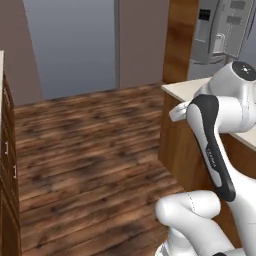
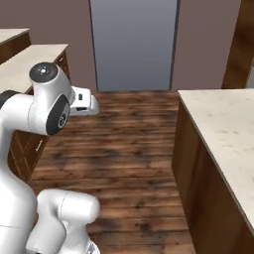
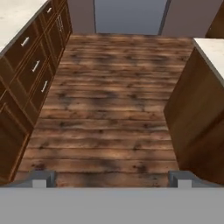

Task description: Take the cheese, chicken drumstick, and carrot from the fridge and place them on the plate on the dining counter to create an appetizer plate.

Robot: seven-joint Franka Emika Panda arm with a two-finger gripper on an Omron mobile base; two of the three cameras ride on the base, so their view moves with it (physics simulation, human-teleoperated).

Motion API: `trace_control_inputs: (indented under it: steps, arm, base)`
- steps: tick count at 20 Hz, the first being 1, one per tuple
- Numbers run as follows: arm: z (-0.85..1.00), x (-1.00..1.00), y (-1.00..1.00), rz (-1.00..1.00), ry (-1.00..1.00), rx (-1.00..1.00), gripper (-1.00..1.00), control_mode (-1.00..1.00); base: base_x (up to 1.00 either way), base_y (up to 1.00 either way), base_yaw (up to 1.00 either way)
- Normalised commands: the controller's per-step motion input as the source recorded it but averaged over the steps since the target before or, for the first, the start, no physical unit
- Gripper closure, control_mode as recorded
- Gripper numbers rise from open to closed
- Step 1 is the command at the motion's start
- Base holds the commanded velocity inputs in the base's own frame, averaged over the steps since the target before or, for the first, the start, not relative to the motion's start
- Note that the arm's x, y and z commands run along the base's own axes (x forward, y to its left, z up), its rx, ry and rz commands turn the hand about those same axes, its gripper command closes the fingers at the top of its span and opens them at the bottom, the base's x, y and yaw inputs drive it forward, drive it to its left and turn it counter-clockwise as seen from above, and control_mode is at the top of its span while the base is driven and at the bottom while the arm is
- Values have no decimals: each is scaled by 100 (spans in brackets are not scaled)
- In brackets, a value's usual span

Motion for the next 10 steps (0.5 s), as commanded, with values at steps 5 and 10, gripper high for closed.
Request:
trace_control_inputs:
  steps: [5, 10]
  arm:
    - [0, 0, 0, 0, 0, 0, -100, 100]
    - [0, 0, 0, 0, 0, 0, -100, 100]
  base:
    - [100, 0, 7]
    - [100, 0, 0]
